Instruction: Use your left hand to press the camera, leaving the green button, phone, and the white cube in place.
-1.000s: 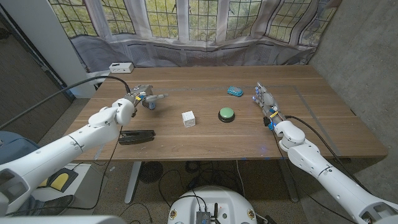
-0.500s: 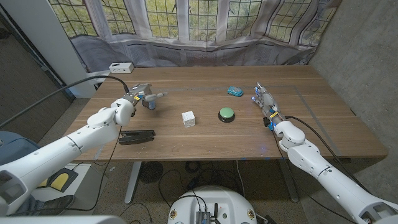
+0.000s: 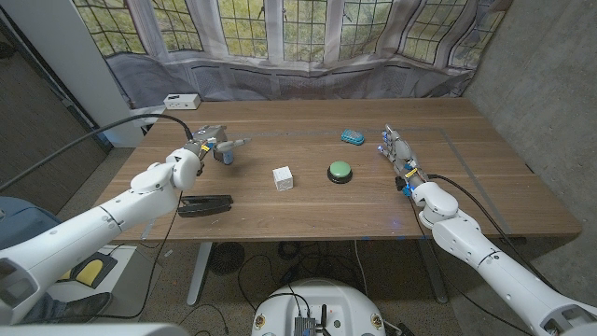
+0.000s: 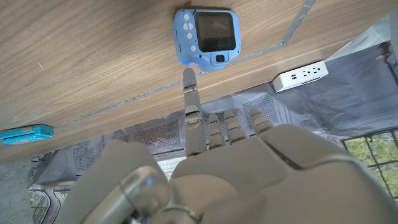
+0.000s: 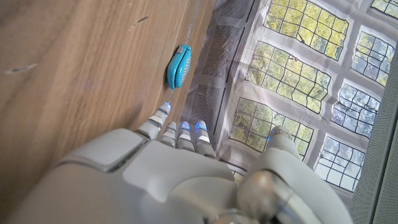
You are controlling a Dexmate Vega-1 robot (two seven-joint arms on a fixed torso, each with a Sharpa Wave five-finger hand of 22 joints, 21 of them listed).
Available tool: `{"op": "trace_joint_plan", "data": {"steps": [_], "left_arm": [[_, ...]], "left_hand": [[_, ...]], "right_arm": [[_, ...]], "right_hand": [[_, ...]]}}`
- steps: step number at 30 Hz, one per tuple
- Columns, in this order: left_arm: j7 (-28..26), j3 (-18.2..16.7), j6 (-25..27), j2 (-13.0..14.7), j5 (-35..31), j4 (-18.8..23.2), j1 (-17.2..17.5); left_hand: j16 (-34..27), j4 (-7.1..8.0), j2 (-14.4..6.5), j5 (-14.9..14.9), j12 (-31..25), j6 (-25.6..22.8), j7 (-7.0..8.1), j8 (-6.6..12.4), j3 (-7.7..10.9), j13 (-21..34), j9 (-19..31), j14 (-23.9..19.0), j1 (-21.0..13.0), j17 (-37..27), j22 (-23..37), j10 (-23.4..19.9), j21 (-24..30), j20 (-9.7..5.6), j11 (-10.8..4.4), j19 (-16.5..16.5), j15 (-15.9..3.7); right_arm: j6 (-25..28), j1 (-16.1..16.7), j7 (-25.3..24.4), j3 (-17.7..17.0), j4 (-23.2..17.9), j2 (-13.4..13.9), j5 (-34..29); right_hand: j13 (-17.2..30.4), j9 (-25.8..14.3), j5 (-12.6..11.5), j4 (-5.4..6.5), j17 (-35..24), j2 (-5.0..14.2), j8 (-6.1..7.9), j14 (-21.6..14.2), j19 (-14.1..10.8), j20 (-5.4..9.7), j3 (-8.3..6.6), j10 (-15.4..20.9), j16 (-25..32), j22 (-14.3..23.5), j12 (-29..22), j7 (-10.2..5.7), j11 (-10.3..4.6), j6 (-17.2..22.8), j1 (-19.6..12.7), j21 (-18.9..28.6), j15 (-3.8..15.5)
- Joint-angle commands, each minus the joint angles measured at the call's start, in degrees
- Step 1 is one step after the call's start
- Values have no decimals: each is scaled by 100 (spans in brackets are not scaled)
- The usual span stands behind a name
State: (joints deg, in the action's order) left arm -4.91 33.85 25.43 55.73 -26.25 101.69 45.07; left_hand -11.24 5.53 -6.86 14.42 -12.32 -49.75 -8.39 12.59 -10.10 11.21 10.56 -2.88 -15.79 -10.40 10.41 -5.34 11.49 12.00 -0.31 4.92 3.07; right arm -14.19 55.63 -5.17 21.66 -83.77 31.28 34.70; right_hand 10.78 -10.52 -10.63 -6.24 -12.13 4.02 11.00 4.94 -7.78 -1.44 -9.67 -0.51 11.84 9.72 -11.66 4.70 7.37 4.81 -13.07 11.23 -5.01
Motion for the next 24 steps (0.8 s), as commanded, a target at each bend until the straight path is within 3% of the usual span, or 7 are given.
{"op": "trace_joint_plan", "data": {"steps": [1,24], "left_arm": [[-74,-29,75,18,-32,73,56],[-62,12,21,-13,25,-67,23]], "left_hand": [[-16,-33,10,10,-33,8,42,-14,18,17,14,-54,-77,-6,14,-21,22,8,-2,-42,5],[0,-56,-20,-9,-29,-27,23,-27,45,17,19,-63,-148,-7,13,-19,20,11,-10,-54,24]], "right_arm": [[43,66,-15,-31,-77,51,30],[97,75,-46,-21,-118,75,8]], "right_hand": [[21,-18,-7,7,-12,35,1,11,-13,-37,-28,2,-10,24,15,-10,-20,43,9,-5,-52],[21,-18,-8,5,-12,37,-1,5,-12,-33,-31,7,-8,24,13,-2,-16,39,12,-5,-45]]}}
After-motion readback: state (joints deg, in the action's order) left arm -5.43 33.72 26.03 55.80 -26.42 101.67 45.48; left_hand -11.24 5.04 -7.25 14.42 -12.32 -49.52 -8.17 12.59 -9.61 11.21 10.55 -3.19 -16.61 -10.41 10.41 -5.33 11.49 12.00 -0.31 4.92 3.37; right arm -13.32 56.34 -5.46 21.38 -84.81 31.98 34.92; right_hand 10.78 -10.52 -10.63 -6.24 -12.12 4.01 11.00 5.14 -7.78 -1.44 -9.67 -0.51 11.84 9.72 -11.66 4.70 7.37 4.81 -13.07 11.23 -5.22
